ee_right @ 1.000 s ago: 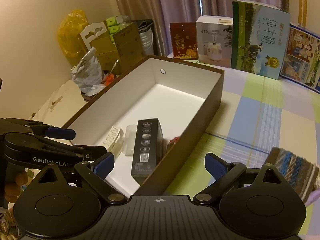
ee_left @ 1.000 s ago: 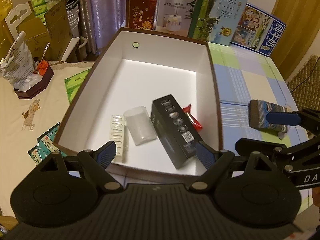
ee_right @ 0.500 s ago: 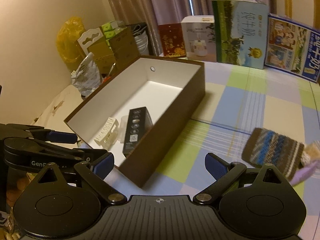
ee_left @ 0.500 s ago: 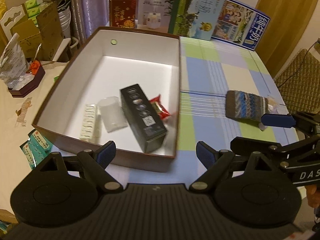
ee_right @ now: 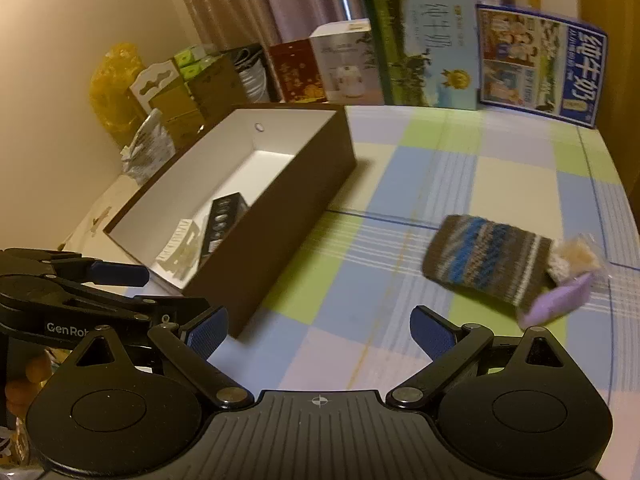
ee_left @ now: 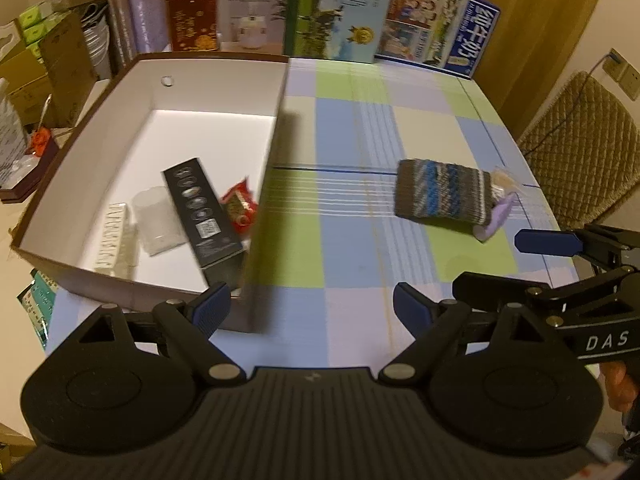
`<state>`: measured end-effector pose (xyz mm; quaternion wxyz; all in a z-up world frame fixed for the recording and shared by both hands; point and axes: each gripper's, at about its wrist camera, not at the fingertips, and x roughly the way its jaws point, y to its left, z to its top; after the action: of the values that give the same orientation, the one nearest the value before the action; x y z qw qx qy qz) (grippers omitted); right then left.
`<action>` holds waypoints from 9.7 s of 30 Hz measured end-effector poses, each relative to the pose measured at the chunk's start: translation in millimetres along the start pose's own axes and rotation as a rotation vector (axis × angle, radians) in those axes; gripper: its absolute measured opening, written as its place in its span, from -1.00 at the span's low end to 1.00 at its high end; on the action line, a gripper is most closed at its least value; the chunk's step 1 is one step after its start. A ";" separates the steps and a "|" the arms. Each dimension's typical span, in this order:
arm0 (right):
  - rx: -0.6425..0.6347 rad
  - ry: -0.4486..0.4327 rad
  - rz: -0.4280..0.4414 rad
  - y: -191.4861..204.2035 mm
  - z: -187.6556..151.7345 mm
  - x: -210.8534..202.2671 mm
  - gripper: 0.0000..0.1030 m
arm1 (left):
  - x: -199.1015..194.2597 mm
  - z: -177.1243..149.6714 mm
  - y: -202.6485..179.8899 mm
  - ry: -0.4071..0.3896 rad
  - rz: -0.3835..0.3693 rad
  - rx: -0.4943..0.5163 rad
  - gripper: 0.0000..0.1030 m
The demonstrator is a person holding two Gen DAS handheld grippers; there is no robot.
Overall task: Organize objects
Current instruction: 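Move the left tool to the knitted pouch while the right tool approaches the swab bag, then grasp the knitted pouch with the left tool while the right tool grasps the cotton-swab bag, then carry the knitted pouch and swab bag with both tools over the cardboard box, then lower and release the knitted pouch with the left tool while the right tool releases the swab bag, then withdraw both tools from the box toward the blue floss box and purple tube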
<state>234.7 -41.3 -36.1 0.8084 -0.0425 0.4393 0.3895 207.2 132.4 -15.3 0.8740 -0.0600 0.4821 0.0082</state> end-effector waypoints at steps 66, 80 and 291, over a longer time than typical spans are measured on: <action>0.584 -0.042 -0.401 -260.6 -11.2 24.5 0.83 | 246.0 90.1 -173.8 0.124 -0.163 0.184 0.96; 0.551 -0.101 -0.319 -260.3 7.6 47.1 0.83 | 223.0 98.7 -125.6 0.002 -0.198 0.162 -0.60; -0.002 -0.093 0.023 46.7 31.9 33.9 0.92 | -9.0 5.2 76.0 -0.074 0.010 -0.101 0.79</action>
<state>235.7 24.2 -29.0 0.8234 -0.0202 0.4011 0.4008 201.3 208.8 -12.3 0.8871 -0.1014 0.4486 0.0390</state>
